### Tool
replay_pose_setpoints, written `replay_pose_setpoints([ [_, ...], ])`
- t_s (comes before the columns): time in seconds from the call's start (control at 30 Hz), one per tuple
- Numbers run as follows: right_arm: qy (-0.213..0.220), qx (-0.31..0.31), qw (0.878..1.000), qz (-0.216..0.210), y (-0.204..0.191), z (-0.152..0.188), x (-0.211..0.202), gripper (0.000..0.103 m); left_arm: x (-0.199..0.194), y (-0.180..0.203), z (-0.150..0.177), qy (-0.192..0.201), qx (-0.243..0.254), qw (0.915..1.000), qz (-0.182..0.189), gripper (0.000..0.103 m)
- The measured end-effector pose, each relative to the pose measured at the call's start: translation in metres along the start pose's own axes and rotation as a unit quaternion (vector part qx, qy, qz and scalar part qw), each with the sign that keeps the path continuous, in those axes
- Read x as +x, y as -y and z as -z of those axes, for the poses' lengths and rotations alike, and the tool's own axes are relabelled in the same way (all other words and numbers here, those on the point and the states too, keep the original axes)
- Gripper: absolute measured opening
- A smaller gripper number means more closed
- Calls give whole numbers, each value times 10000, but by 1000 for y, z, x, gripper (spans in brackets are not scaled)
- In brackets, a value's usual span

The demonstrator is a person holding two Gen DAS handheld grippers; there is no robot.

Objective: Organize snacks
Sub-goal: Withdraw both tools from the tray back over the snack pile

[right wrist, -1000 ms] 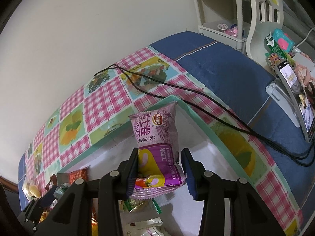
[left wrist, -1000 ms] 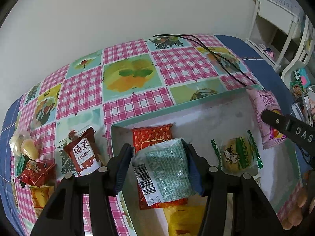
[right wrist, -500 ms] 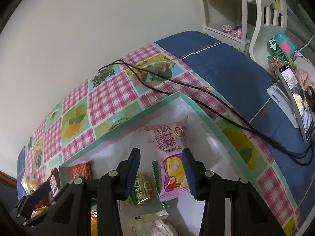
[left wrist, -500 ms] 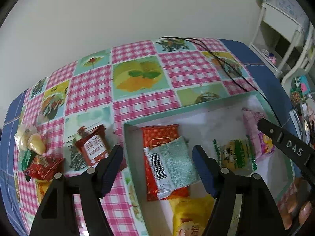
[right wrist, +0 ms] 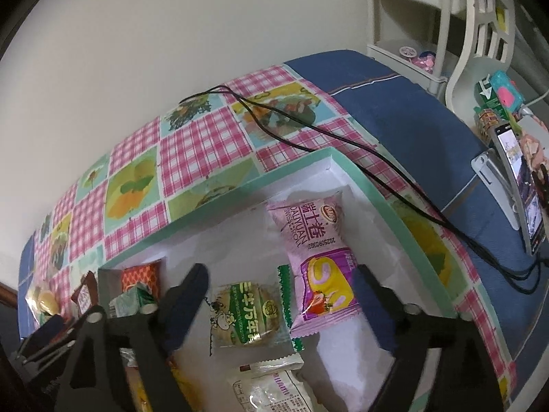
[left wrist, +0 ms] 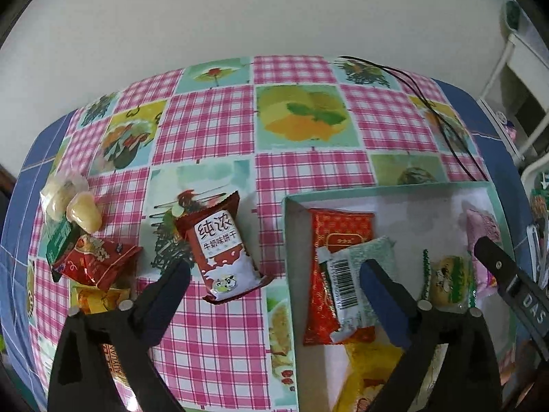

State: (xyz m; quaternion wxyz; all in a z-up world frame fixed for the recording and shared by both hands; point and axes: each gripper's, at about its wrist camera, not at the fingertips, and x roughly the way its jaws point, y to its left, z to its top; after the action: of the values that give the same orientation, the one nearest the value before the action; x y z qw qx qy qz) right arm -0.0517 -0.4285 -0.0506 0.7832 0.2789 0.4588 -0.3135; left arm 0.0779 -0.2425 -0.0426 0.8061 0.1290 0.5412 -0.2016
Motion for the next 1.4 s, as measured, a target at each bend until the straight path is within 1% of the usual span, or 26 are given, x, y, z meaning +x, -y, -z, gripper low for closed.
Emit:
replay_pose_setpoints([
  [0.1,-4,-36,10000,7,-1,0,1,103,6,-2,1,-92,-35,10000,3,100],
  [0.27,-30,-61,10000,-32,-2,0,4,103,12,-1,2,-139,-44,9999,-16,101],
  [0.43,-28,-123,9999,-49,-4,0,7,103,13,5,2,-67,155,9998,-70,101],
  [0.67,125,-111,9998,-70,-7,2,-2,103,5,9,5,26,357,9994,-32,101],
  [0.8,75,-206,9997,-88,-14,6,-6,103,-1,6,8,28,426,9991,-55,101],
  [0.9,32,-233,9995,-195,-20,10,-10,103,-6,2,10,27,462,9989,-91,101],
  [1.07,-53,-287,9993,-252,-30,22,-21,103,-16,-11,17,-104,383,9992,66,101],
  [1.2,-81,-332,9990,-289,-36,32,-31,103,-28,-22,26,-47,373,9993,65,101],
  [1.33,-101,-422,9985,-325,-42,43,-40,103,-37,-38,38,-47,199,9997,105,101],
  [1.4,-116,-498,9982,-314,-45,50,-44,103,-40,-46,44,-92,136,9999,53,101],
])
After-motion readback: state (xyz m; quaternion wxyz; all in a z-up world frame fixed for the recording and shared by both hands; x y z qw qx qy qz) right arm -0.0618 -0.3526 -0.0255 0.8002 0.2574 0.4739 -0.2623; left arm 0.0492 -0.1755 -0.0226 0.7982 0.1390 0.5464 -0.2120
